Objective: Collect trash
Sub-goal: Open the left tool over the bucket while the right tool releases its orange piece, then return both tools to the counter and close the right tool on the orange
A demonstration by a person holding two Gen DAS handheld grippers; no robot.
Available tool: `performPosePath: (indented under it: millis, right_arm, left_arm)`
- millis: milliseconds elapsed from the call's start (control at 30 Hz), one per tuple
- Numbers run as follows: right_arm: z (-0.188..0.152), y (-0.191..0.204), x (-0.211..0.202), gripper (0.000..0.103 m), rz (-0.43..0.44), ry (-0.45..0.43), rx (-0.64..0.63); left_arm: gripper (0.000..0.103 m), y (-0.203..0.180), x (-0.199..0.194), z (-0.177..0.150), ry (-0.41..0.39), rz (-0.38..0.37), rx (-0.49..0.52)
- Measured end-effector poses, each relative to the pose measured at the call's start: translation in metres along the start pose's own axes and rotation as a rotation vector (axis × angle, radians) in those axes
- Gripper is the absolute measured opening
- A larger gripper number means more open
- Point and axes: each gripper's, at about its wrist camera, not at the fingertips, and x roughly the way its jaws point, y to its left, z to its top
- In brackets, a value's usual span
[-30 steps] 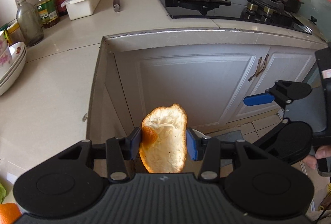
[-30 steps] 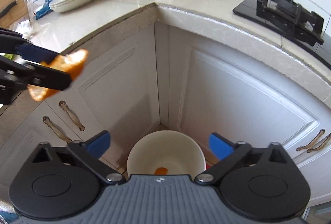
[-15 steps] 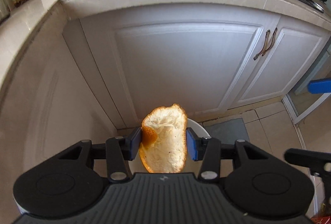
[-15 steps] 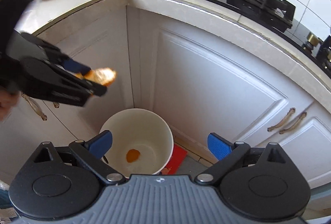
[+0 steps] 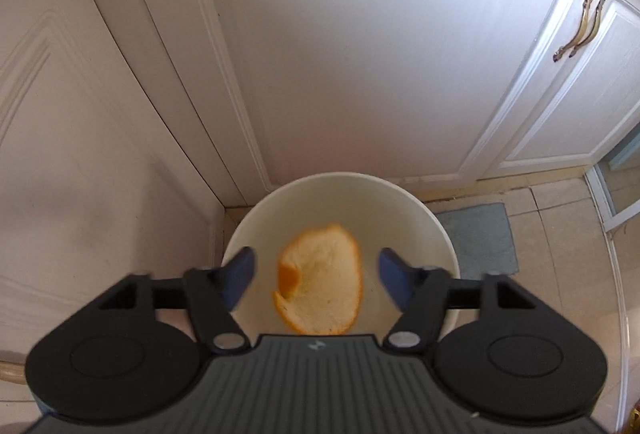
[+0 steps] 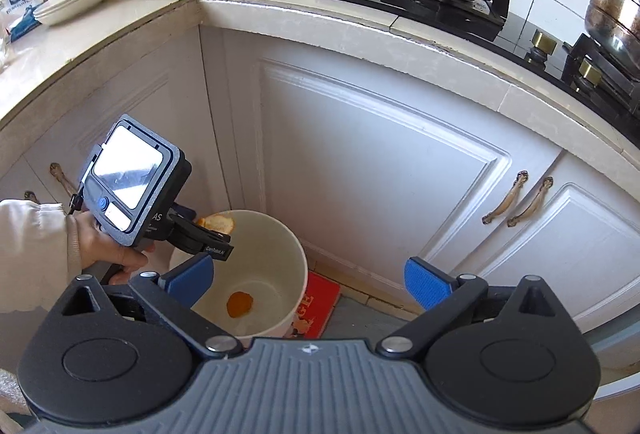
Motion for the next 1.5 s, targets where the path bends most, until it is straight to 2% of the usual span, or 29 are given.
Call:
performPosePath:
  millis: [167, 367, 567, 667, 733, 800, 967, 1133, 1333, 1500]
  right_arm:
    - [0.001, 0.002, 0.000, 0.103, 0.001, 0.005, -0.023]
    - [0.010, 0.007, -0.008, 0.103, 0.024, 0.002, -0.075]
    - [0.027, 0.015, -0.025, 0.103, 0.052, -0.032, -0.135]
    - [0.037, 0.021, -0.034, 0.103, 0.090, -0.052, -0.163]
    - [0.043, 0.029, -0.038, 0.103, 0.107, -0.070, -0.187]
    - [0.050, 0.037, -0.041, 0.103, 0.136, -0.085, -0.218]
    - [0.073, 0.069, -0.041, 0.103, 0.231, -0.129, -0.326]
    - [0.095, 0.115, -0.037, 0.103, 0.388, -0.155, -0.414]
    - [0.114, 0.189, -0.030, 0.103, 0.559, -0.170, -0.547]
    - [0.119, 0.249, -0.018, 0.103, 0.665, -0.154, -0.640]
  left_arm:
    - [0.078, -0.003, -0.011, 0.009, -0.033, -0.011, 0.010]
    - [0.081, -0.004, -0.053, 0.023, -0.097, -0.012, 0.022]
    - [0.083, 0.007, -0.128, 0.036, -0.160, 0.030, 0.021]
    - [0.085, 0.021, -0.174, 0.035, -0.222, 0.033, -0.022]
    - [0.093, 0.034, -0.204, 0.029, -0.257, 0.043, -0.059]
    - [0.093, 0.045, -0.233, 0.023, -0.284, 0.055, -0.089]
    - [0.093, 0.080, -0.287, 0.001, -0.310, 0.163, -0.133]
    - [0.094, 0.121, -0.324, -0.034, -0.301, 0.277, -0.235]
    - [0.094, 0.167, -0.356, -0.090, -0.287, 0.419, -0.403]
    - [0.094, 0.198, -0.367, -0.124, -0.258, 0.504, -0.515]
